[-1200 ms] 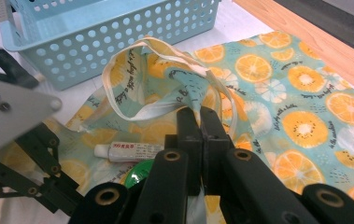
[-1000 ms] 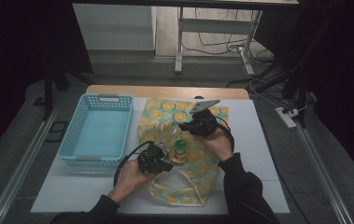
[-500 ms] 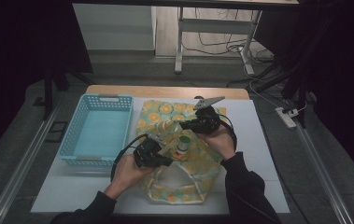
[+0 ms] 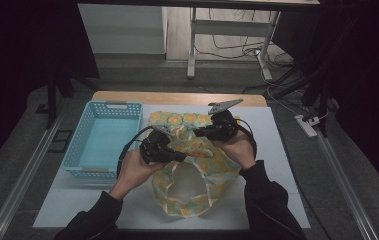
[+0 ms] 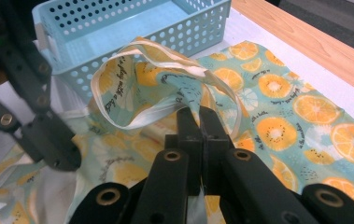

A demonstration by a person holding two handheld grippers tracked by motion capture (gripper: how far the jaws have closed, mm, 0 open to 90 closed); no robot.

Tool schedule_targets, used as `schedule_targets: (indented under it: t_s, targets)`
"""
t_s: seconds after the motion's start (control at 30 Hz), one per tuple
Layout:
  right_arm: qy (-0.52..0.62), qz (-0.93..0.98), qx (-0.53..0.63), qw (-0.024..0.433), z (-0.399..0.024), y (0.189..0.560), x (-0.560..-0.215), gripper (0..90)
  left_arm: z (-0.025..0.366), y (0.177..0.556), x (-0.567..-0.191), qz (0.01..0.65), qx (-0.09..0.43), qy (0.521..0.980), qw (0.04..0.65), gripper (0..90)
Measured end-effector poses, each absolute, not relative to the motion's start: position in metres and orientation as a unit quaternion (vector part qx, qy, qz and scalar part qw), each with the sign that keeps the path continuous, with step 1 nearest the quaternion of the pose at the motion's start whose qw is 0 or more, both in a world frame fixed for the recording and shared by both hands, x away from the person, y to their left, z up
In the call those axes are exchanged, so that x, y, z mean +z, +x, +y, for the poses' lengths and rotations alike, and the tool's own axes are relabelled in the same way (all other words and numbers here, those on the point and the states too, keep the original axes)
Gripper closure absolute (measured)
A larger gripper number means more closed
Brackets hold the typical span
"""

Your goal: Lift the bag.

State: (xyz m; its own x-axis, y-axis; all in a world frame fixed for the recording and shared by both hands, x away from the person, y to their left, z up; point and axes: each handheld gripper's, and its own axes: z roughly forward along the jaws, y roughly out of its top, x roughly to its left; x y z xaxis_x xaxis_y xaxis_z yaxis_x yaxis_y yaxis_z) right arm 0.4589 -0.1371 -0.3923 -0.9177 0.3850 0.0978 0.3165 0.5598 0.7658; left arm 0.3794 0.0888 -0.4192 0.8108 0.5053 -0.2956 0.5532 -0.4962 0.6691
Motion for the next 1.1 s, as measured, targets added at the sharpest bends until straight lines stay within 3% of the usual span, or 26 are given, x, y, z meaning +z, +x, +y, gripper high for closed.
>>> schedule_targets:
  t_s: [1.1]
  targets:
    - [0.179, 0.878, 0.441, 0.048, -0.138, 0.449, -0.33, 89.9, 0.104, 0.412, -0.319, 0.279, 0.004, 0.841, 0.463, 90.0]
